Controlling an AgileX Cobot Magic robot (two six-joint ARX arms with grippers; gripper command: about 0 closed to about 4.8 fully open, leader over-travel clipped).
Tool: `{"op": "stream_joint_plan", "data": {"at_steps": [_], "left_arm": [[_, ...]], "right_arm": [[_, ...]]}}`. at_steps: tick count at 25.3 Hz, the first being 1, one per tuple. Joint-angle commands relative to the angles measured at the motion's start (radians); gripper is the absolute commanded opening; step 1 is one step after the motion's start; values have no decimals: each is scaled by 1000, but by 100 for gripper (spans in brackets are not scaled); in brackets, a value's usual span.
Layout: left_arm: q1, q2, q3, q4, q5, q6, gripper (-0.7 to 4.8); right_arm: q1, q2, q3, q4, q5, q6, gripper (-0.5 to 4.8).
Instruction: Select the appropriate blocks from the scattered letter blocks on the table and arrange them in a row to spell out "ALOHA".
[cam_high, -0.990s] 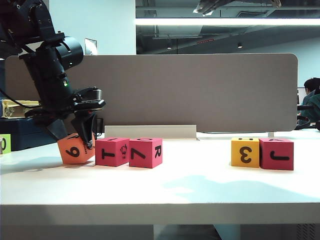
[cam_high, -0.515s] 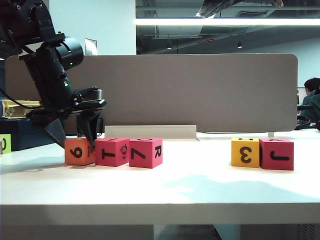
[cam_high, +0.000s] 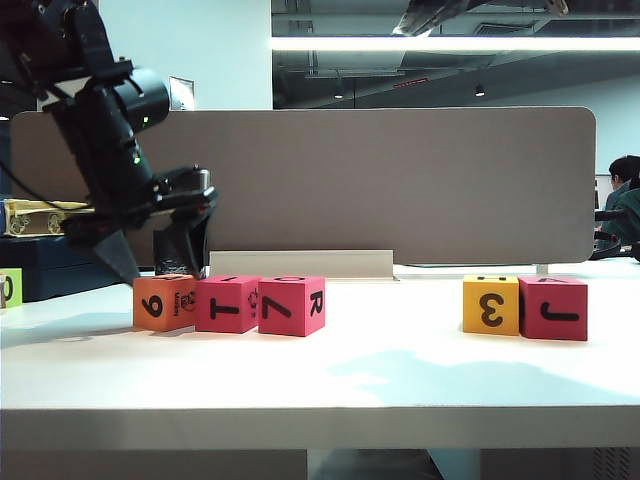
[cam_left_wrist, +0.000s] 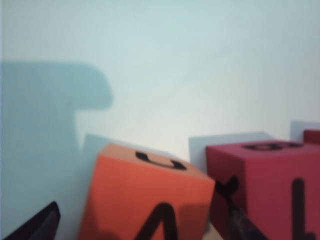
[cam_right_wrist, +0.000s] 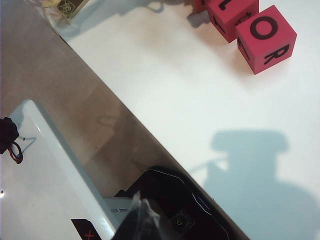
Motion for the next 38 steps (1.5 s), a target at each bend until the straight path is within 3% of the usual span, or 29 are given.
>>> {"op": "stream_joint_plan", "data": {"at_steps": [1,6,10,12,14,18,20,24,31,38], "left_arm": [[2,-3,60,-31,-36,-3,414],[2,-4,170,-119,-77,-2,413],[1,-6,266,-239,-65,-3,406],[0,-6,313,-298,-19,-3,398],[-9,-13,392,-393,136,-4,398],[-42,-54,398,-398,162,-8,387],[-67,-76,398,-397,158,-7,353],[-125,-133,398,-412,121,2,332],[-175,-193,399,-435,84,6,332],[-188,-225,399,-436,77,5,331]], "right_arm": [[0,-3,5,9,-2,2,-4],[0,-3,5,10,32,1,-4],[-2,4,5,15,205,5,-4],[-5,16,5,16,277,5,-4],[-21,50,6,19,354,5,-4],[-49,99,6,32,420,5,-4],[-74,123,6,45,438,5,-4],[-171,198,6,66,503,5,-4],[-322,248,5,58,517,5,-4],[-384,244,6,-22,491,3,-4]]}}
